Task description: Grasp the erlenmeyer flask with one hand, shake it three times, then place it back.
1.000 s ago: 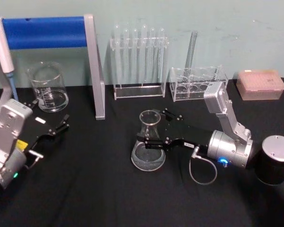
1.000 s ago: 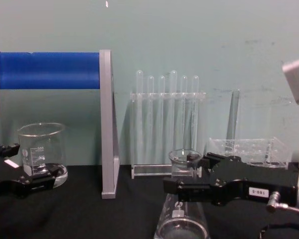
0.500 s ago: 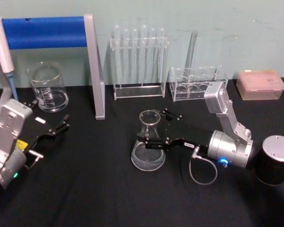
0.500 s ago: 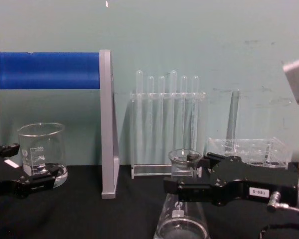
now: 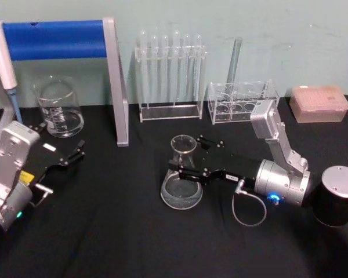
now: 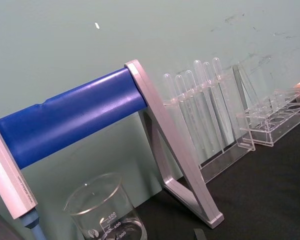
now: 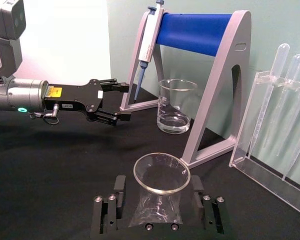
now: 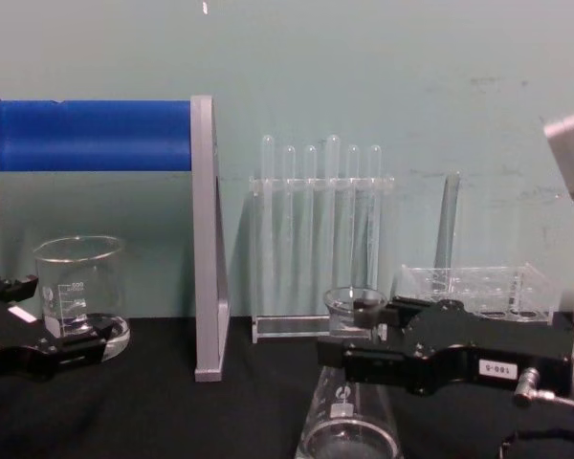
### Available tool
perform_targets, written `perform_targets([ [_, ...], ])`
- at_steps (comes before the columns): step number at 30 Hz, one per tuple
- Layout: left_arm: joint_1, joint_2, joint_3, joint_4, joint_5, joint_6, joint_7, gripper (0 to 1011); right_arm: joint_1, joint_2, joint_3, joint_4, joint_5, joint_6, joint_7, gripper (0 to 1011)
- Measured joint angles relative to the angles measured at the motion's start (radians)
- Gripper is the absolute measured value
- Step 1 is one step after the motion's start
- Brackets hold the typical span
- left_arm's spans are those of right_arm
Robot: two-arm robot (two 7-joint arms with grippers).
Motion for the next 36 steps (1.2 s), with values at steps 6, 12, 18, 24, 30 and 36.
perform_targets([
  [6, 0.000, 0.000, 0.000, 0.000, 0.000, 0.000, 0.000, 1002, 0.000, 0.000, 0.000, 0.000, 0.000, 0.000, 0.000, 668],
  [12, 0.000, 0.000, 0.000, 0.000, 0.000, 0.000, 0.000, 1001, 0.000, 0.000, 0.000, 0.000, 0.001, 0.000, 0.000, 458],
  [18, 0.000, 0.000, 0.000, 0.000, 0.000, 0.000, 0.000, 1001, 0.000, 0.000, 0.000, 0.000, 0.001, 0.000, 0.000, 449],
  [24, 0.000, 0.000, 0.000, 0.000, 0.000, 0.000, 0.000, 1001, 0.000, 0.000, 0.000, 0.000, 0.001, 0.000, 0.000, 448],
  [30, 0.000, 0.000, 0.000, 0.000, 0.000, 0.000, 0.000, 1001, -0.024, 0.003, 0.019, -0.032, 0.021, 0.003, -0.015, 449],
  [36, 0.000, 0.000, 0.000, 0.000, 0.000, 0.000, 0.000, 1001, -0.065, 0.011, 0.052, -0.108, 0.028, 0.011, -0.085, 448],
])
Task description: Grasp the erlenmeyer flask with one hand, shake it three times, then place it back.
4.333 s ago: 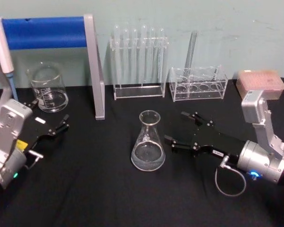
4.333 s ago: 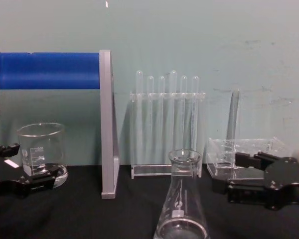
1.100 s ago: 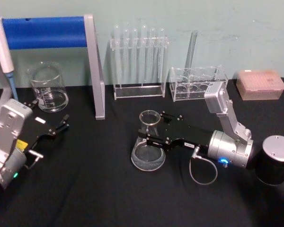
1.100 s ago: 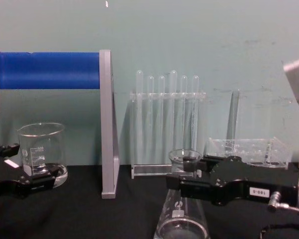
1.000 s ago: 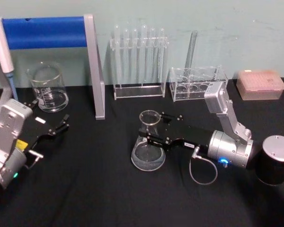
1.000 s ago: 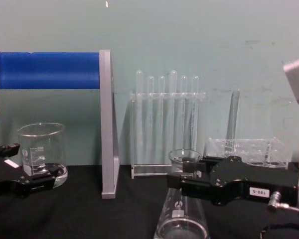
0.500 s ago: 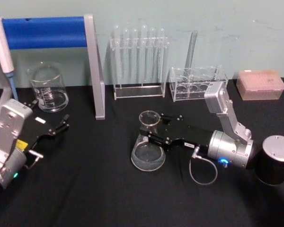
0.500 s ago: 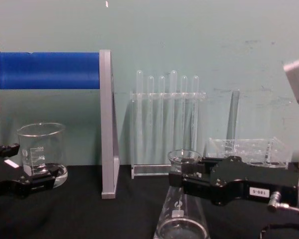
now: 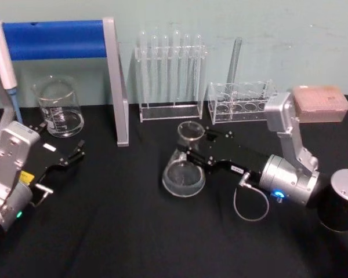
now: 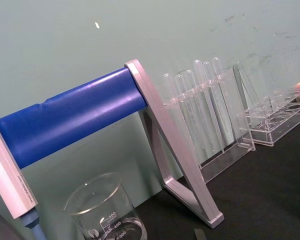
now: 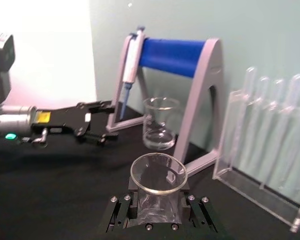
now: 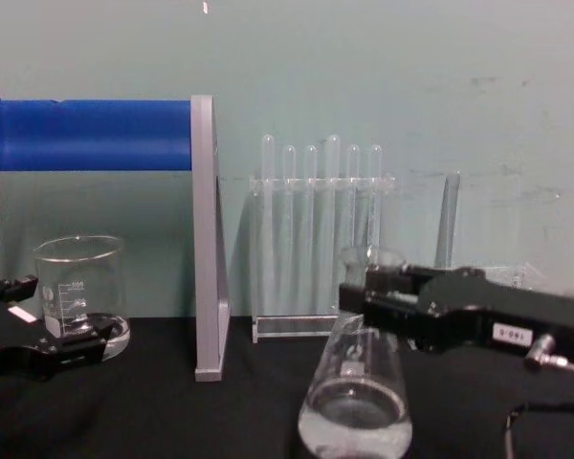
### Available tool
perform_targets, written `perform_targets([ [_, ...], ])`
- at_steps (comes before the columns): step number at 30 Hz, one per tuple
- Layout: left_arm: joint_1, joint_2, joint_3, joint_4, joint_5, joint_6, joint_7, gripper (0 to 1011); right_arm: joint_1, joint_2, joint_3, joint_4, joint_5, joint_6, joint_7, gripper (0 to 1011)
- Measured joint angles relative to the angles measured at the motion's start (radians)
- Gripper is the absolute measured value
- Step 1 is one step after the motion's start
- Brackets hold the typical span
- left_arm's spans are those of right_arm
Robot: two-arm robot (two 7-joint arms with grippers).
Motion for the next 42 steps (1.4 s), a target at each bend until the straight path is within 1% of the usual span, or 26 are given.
perform_targets([
  [1, 0.000, 0.000, 0.000, 0.000, 0.000, 0.000, 0.000, 1001, -0.013, 0.005, 0.010, -0.027, -0.002, 0.007, -0.024, 449],
  [4, 0.000, 0.000, 0.000, 0.000, 0.000, 0.000, 0.000, 1001, -0.036, 0.014, 0.026, -0.071, -0.006, 0.024, -0.061, 449],
  [5, 0.000, 0.000, 0.000, 0.000, 0.000, 0.000, 0.000, 1001, -0.050, 0.021, 0.037, -0.101, -0.008, 0.036, -0.083, 448],
  [7, 0.000, 0.000, 0.000, 0.000, 0.000, 0.000, 0.000, 1001, -0.068, 0.029, 0.051, -0.134, -0.010, 0.050, -0.108, 449],
  [8, 0.000, 0.000, 0.000, 0.000, 0.000, 0.000, 0.000, 1001, -0.086, 0.037, 0.064, -0.166, -0.013, 0.061, -0.132, 449],
  [10, 0.000, 0.000, 0.000, 0.000, 0.000, 0.000, 0.000, 1001, -0.107, 0.045, 0.081, -0.201, -0.016, 0.070, -0.157, 449],
  [11, 0.000, 0.000, 0.000, 0.000, 0.000, 0.000, 0.000, 1001, -0.131, 0.052, 0.099, -0.236, -0.020, 0.079, -0.186, 449],
  [12, 0.000, 0.000, 0.000, 0.000, 0.000, 0.000, 0.000, 1001, -0.142, 0.055, 0.108, -0.252, -0.023, 0.083, -0.201, 449],
  [13, 0.000, 0.000, 0.000, 0.000, 0.000, 0.000, 0.000, 1001, -0.163, 0.061, 0.127, -0.283, -0.029, 0.088, -0.227, 448],
  [17, 0.000, 0.000, 0.000, 0.000, 0.000, 0.000, 0.000, 1001, -0.216, 0.071, 0.172, -0.349, -0.048, 0.100, -0.301, 448],
  [18, 0.000, 0.000, 0.000, 0.000, 0.000, 0.000, 0.000, 1001, -0.241, 0.073, 0.194, -0.377, -0.058, 0.106, -0.336, 448],
  [21, 0.000, 0.000, 0.000, 0.000, 0.000, 0.000, 0.000, 1001, -0.279, 0.073, 0.230, -0.416, -0.074, 0.114, -0.394, 448],
  [22, 0.000, 0.000, 0.000, 0.000, 0.000, 0.000, 0.000, 1001, -0.302, 0.071, 0.251, -0.436, -0.085, 0.120, -0.431, 449],
  [24, 0.000, 0.000, 0.000, 0.000, 0.000, 0.000, 0.000, 1001, -0.322, 0.068, 0.269, -0.453, -0.095, 0.124, -0.459, 449],
  [25, 0.000, 0.000, 0.000, 0.000, 0.000, 0.000, 0.000, 1001, -0.340, 0.064, 0.287, -0.467, -0.104, 0.128, -0.487, 449],
  [27, 0.000, 0.000, 0.000, 0.000, 0.000, 0.000, 0.000, 1001, -0.364, 0.058, 0.309, -0.485, -0.115, 0.135, -0.518, 448],
  [30, 0.000, 0.000, 0.000, 0.000, 0.000, 0.000, 0.000, 1001, -0.384, 0.051, 0.329, -0.499, -0.126, 0.141, -0.542, 449],
  [33, 0.000, 0.000, 0.000, 0.000, 0.000, 0.000, 0.000, 1001, -0.391, 0.044, 0.340, -0.504, -0.132, 0.144, -0.547, 448],
  [35, 0.000, 0.000, 0.000, 0.000, 0.000, 0.000, 0.000, 1001, -0.391, 0.043, 0.340, -0.504, -0.134, 0.144, -0.545, 449],
  [37, 0.000, 0.000, 0.000, 0.000, 0.000, 0.000, 0.000, 1001, -0.387, 0.039, 0.337, -0.503, -0.139, 0.144, -0.534, 449],
  [42, 0.000, 0.000, 0.000, 0.000, 0.000, 0.000, 0.000, 1001, -0.353, 0.029, 0.303, -0.483, -0.148, 0.144, -0.476, 449],
])
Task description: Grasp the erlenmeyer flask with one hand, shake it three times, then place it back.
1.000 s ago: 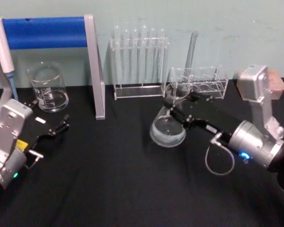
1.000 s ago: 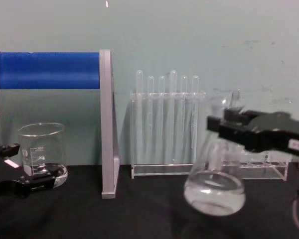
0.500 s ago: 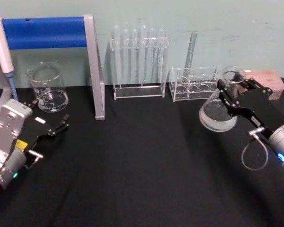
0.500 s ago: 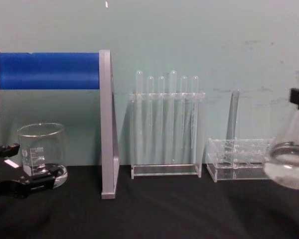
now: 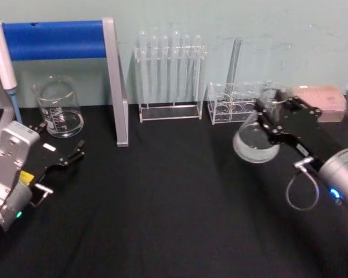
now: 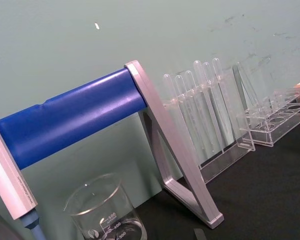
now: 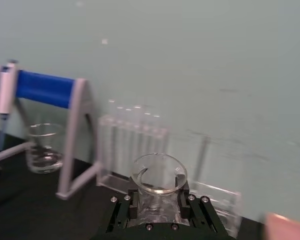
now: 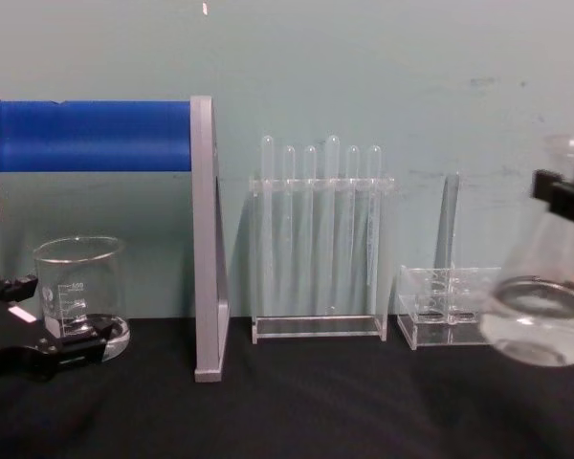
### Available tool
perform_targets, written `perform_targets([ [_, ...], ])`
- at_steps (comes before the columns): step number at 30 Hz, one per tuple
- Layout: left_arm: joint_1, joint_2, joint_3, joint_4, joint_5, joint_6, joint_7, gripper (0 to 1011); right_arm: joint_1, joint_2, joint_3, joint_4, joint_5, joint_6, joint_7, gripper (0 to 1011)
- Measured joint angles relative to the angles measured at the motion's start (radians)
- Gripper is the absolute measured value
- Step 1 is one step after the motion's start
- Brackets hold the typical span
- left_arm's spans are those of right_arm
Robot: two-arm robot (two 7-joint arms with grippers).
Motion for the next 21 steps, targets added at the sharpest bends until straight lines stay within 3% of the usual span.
perform_targets([
  [15, 0.000, 0.000, 0.000, 0.000, 0.000, 0.000, 0.000, 1001, 0.148, -0.049, -0.175, 0.095, -0.009, -0.014, 0.260, 449],
  [21, 0.000, 0.000, 0.000, 0.000, 0.000, 0.000, 0.000, 1001, 0.186, -0.058, -0.223, 0.117, 0.005, -0.022, 0.313, 448],
])
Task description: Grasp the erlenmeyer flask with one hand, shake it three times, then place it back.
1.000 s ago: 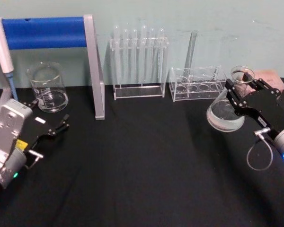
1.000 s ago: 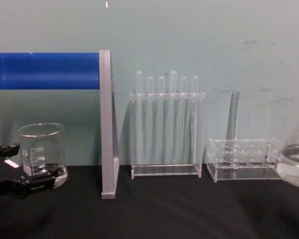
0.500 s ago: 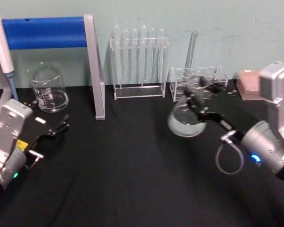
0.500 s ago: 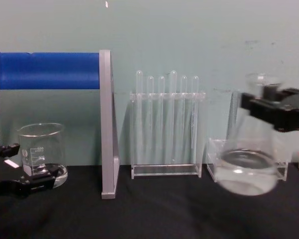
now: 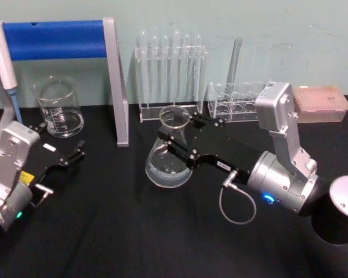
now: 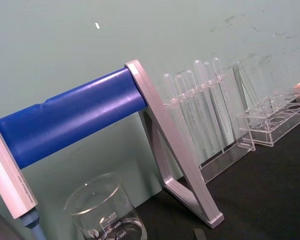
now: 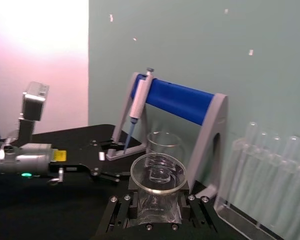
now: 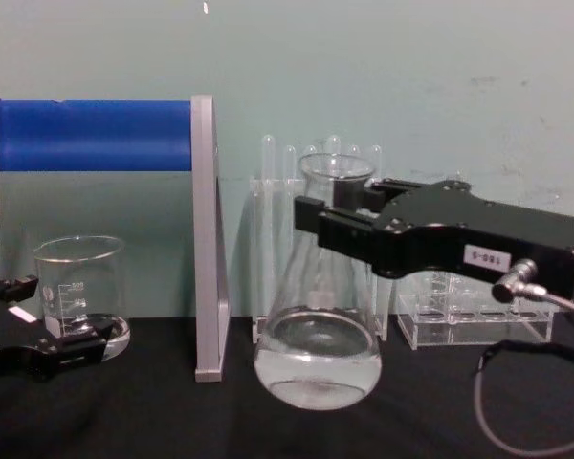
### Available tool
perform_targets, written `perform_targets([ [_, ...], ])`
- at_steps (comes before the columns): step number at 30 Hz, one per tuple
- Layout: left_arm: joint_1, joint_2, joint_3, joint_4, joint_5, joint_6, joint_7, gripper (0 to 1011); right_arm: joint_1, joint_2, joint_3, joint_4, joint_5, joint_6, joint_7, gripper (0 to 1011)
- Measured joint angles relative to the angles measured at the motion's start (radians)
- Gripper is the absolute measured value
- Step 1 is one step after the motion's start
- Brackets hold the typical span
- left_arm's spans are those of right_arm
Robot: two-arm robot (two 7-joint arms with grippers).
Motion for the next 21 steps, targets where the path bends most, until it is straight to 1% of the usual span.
perform_targets([
  [2, 0.000, 0.000, 0.000, 0.000, 0.000, 0.000, 0.000, 1001, 0.011, -0.001, -0.015, 0.007, 0.006, -0.002, 0.007, 448],
  [6, 0.000, 0.000, 0.000, 0.000, 0.000, 0.000, 0.000, 1001, 0.017, -0.002, -0.021, 0.012, 0.009, -0.003, 0.006, 449],
  [9, 0.000, 0.000, 0.000, 0.000, 0.000, 0.000, 0.000, 1001, 0.017, -0.002, -0.020, 0.012, 0.009, -0.004, -0.009, 448],
  [11, 0.000, 0.000, 0.000, 0.000, 0.000, 0.000, 0.000, 1001, 0.011, -0.001, -0.010, 0.011, 0.007, -0.005, -0.031, 448],
  [14, 0.000, 0.000, 0.000, 0.000, 0.000, 0.000, 0.000, 1001, -0.003, 0.002, 0.015, 0.002, 0.002, -0.002, -0.070, 448],
  [18, 0.000, 0.000, 0.000, 0.000, 0.000, 0.000, 0.000, 1001, -0.031, 0.008, 0.059, -0.015, -0.007, 0.008, -0.125, 448],
  [19, 0.000, 0.000, 0.000, 0.000, 0.000, 0.000, 0.000, 1001, -0.047, 0.009, 0.082, -0.025, -0.011, 0.013, -0.149, 449],
  [21, 0.000, 0.000, 0.000, 0.000, 0.000, 0.000, 0.000, 1001, -0.064, 0.012, 0.106, -0.035, -0.016, 0.018, -0.175, 448],
])
